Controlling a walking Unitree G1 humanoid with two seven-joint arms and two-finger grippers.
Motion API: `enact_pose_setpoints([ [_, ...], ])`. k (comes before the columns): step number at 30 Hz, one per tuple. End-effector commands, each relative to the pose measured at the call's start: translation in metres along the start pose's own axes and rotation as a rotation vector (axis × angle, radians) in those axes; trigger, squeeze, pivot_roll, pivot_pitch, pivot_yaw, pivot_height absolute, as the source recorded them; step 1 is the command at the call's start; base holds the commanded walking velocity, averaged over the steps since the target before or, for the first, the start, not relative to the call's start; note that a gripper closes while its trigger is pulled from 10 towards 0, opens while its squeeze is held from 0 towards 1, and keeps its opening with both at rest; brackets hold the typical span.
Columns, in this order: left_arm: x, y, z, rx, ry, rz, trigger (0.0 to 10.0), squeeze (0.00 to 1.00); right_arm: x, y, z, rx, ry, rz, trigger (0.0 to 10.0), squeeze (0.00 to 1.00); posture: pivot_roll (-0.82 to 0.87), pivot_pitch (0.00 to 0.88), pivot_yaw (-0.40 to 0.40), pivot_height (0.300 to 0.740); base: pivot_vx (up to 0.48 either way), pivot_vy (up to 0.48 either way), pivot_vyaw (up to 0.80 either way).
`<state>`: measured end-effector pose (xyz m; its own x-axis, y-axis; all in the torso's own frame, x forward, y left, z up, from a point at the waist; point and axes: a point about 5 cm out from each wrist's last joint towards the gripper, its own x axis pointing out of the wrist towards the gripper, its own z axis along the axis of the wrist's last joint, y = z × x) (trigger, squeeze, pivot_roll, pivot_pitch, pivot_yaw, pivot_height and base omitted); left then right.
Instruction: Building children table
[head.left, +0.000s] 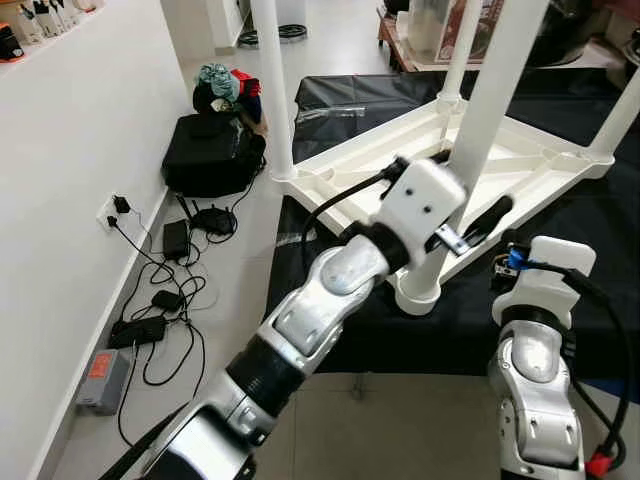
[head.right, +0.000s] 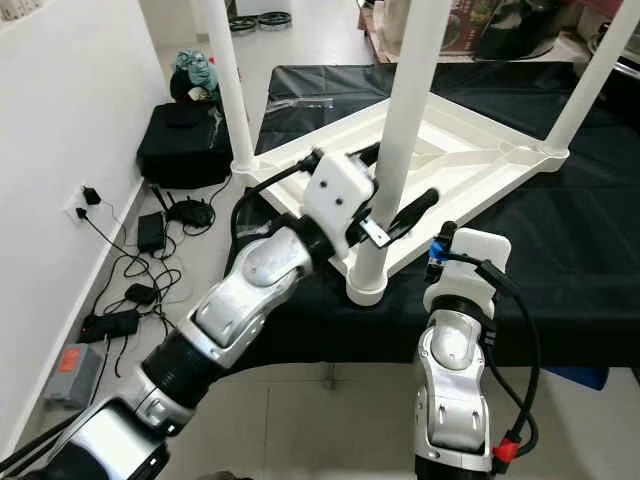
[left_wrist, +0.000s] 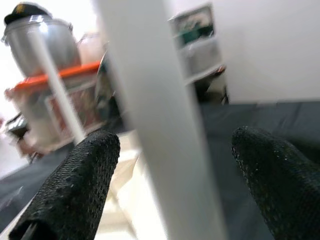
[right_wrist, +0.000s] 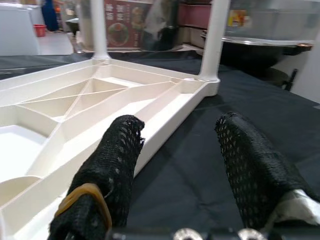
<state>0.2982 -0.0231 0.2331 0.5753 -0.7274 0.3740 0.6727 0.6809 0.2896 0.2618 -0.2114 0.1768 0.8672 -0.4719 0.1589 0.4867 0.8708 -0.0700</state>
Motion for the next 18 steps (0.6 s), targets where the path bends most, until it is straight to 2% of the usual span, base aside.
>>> enact_pose_setpoints([
  [1,-0.007,0.009,-0.001,0.04,0.012,0.051,10.0,0.0,-0.001,-0.001,0.0,0.005,0.0,-0.014,10.0,0.0,0.03,0.054,0.028,0.74,0.0,0.0,0.0],
  [3,-0.021,0.017,-0.005,0.086,0.024,0.113,10.0,0.0,-0.001,-0.004,0.001,0.002,-0.006,-0.021,10.0,0.0,0.03,0.054,0.027,0.74,0.0,0.0,0.0],
  [4,-0.021,0.017,-0.005,0.086,0.024,0.113,10.0,0.0,-0.001,-0.004,0.001,0.002,-0.006,-0.021,10.0,0.0,0.03,0.054,0.027,0.74,0.0,0.0,0.0],
  [6,-0.042,0.021,-0.012,0.095,0.049,0.187,10.0,0.0,0.0,-0.01,-0.002,0.019,0.003,-0.008,10.0,0.0,0.04,0.055,0.025,0.74,0.0,0.0,0.0],
  [9,-0.05,0.021,-0.015,0.099,0.062,0.204,10.0,0.0,0.0,-0.014,-0.004,0.018,0.004,-0.008,10.0,0.0,0.04,0.055,0.025,0.74,0.0,0.0,0.0],
  [10,-0.057,0.022,-0.019,0.101,0.084,0.216,10.0,0.0,0.0,-0.017,-0.005,0.033,0.005,0.01,10.0,0.0,0.04,0.056,0.024,0.74,0.0,0.0,0.0],
  [11,-0.066,0.023,-0.023,0.094,0.109,0.23,10.0,0.0,0.0,-0.017,-0.005,0.062,0.0,0.056,10.0,1.0,0.04,0.055,0.021,0.74,0.0,0.0,0.0],
  [12,-0.066,0.023,-0.023,0.094,0.109,0.23,10.0,0.0,0.0,-0.017,-0.005,0.062,0.0,0.056,10.0,1.0,0.04,0.055,0.021,0.74,0.0,0.0,0.0],
  [14,-0.086,0.022,-0.034,0.063,0.178,0.259,10.0,0.0,-0.001,-0.01,-0.004,0.169,0.017,0.229,10.0,1.0,0.04,0.055,0.026,0.74,0.0,0.0,0.0],
  [15,-0.086,0.022,-0.034,0.063,0.178,0.259,10.0,0.0,-0.001,-0.01,-0.004,0.169,0.017,0.229,10.0,1.0,0.04,0.055,0.026,0.74,0.0,0.0,0.0],
  [17,-0.104,0.021,-0.045,0.022,0.246,0.29,10.0,0.0,-0.002,-0.007,-0.006,0.281,0.072,0.446,10.0,1.0,0.04,0.052,0.023,0.74,0.0,0.0,0.0],
  [18,-0.104,0.021,-0.045,0.022,0.246,0.29,10.0,0.0,-0.002,-0.007,-0.006,0.281,0.072,0.446,10.0,1.0,0.04,0.052,0.023,0.74,0.0,0.0,0.0],
])
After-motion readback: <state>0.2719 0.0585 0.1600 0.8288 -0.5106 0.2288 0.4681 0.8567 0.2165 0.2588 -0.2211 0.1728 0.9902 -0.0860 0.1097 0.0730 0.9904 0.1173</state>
